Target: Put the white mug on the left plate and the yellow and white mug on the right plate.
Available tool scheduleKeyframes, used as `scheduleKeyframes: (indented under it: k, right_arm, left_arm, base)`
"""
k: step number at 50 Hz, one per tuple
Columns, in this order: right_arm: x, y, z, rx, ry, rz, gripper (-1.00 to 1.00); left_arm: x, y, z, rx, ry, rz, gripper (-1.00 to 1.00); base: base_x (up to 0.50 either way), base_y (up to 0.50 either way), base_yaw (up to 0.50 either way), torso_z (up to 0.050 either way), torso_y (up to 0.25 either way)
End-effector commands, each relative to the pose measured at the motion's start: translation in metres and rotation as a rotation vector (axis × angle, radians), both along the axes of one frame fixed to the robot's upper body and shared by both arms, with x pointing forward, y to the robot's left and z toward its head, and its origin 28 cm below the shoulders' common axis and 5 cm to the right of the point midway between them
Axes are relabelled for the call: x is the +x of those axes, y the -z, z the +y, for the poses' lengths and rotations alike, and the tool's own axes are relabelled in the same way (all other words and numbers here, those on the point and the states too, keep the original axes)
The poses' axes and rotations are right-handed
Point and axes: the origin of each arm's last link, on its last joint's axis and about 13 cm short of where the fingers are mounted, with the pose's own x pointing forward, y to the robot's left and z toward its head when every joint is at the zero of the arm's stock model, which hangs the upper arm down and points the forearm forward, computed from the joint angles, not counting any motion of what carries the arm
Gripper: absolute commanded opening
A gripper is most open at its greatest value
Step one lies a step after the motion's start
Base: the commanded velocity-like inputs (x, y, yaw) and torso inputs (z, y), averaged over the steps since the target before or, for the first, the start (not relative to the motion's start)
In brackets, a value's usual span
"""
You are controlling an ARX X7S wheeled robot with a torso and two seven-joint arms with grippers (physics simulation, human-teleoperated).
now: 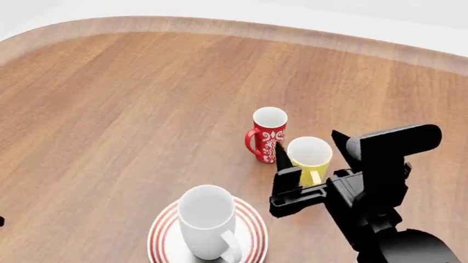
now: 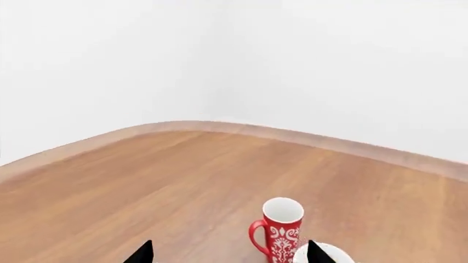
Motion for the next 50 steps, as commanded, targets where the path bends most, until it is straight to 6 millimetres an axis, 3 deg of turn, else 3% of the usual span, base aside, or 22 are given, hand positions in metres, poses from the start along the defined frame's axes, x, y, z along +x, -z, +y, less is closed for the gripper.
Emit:
scheduleKeyframes:
  k: [1,8,29,35,41,50]
  right_arm:
    - [0.016,-0.005,-0.002,0.085,0.215,-0.015,1.0]
    - [0.031,0.006,0.001,-0.066,0.403,0.085,1.0]
    - [0.034,0.013,0.0,-0.082,0.415,0.122,1.0]
    - [0.071,-0.006,0.003,-0.145,0.397,0.157,1.0]
    - [0.108,-0.013,0.004,-0.146,0.347,0.154,1.0]
    - [0.111,-0.018,0.011,-0.188,0.333,0.229,1.0]
  left_arm:
    - [0.0,0.0,-0.001,0.0,0.002,-0.001,1.0]
    - [0.0,0.001,-0.001,0.004,0.004,-0.002,1.0]
    - [0.0,0.001,0.0,0.002,-0.001,-0.003,1.0]
    - [0.004,-0.001,0.001,-0.008,0.042,-0.028,1.0]
    - [0.003,-0.001,0.002,-0.008,0.038,-0.033,1.0]
    - [0.0,-0.001,0.001,-0.019,0.05,-0.032,1.0]
  base:
    - [0.0,0.0,0.0,0.0,0.0]
    - [0.0,0.0,0.0,0.0,0.0]
    - [0.0,0.0,0.0,0.0,0.0]
    - [0.0,0.0,0.0,0.0,0.0]
    - [0.0,0.0,0.0,0.0,0.0]
    - [0.0,0.0,0.0,0.0,0.0]
